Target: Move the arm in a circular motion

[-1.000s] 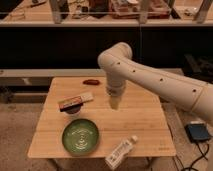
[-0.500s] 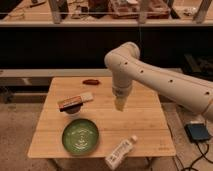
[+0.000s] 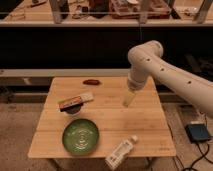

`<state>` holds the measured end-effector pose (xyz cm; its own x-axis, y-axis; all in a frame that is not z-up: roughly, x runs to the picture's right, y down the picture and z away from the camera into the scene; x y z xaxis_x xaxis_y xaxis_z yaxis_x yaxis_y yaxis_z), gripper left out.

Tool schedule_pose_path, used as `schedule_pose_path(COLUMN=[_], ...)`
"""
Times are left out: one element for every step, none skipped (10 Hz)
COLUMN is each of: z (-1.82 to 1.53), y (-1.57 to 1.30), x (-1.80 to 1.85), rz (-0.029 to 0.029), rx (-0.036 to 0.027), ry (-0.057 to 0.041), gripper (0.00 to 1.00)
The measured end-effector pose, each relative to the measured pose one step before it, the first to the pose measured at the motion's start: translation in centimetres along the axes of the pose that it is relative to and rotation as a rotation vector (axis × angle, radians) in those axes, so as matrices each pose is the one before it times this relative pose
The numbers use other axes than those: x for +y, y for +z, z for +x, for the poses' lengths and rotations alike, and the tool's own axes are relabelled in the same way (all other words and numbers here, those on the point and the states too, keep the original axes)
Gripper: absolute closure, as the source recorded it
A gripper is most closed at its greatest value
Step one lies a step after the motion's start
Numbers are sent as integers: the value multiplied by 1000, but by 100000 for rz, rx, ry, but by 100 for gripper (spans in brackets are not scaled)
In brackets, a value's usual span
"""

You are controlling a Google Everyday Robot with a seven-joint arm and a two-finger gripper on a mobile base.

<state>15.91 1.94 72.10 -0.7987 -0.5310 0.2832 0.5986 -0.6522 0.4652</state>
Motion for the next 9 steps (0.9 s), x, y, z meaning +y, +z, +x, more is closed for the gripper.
schedule_pose_path(z=[-1577, -1441, -1620, -1096, -1351, -1726, -1852, -2057, -1853], y=[242, 292, 306, 215, 199, 156, 83, 63, -13], x=[1889, 1501, 1335, 551, 71, -352, -968, -1317, -1329], rz=[-3908, -3801, -3537, -1092, -149, 71, 1204, 1376, 1491], rx=[856, -834, -2539, -2400, -2371, -1971, -2029, -2160, -1546], ry=[6366, 6744, 9241, 6514, 6227, 4608, 3832, 3214, 2708], gripper=[20, 20, 20, 20, 20, 20, 20, 20, 20])
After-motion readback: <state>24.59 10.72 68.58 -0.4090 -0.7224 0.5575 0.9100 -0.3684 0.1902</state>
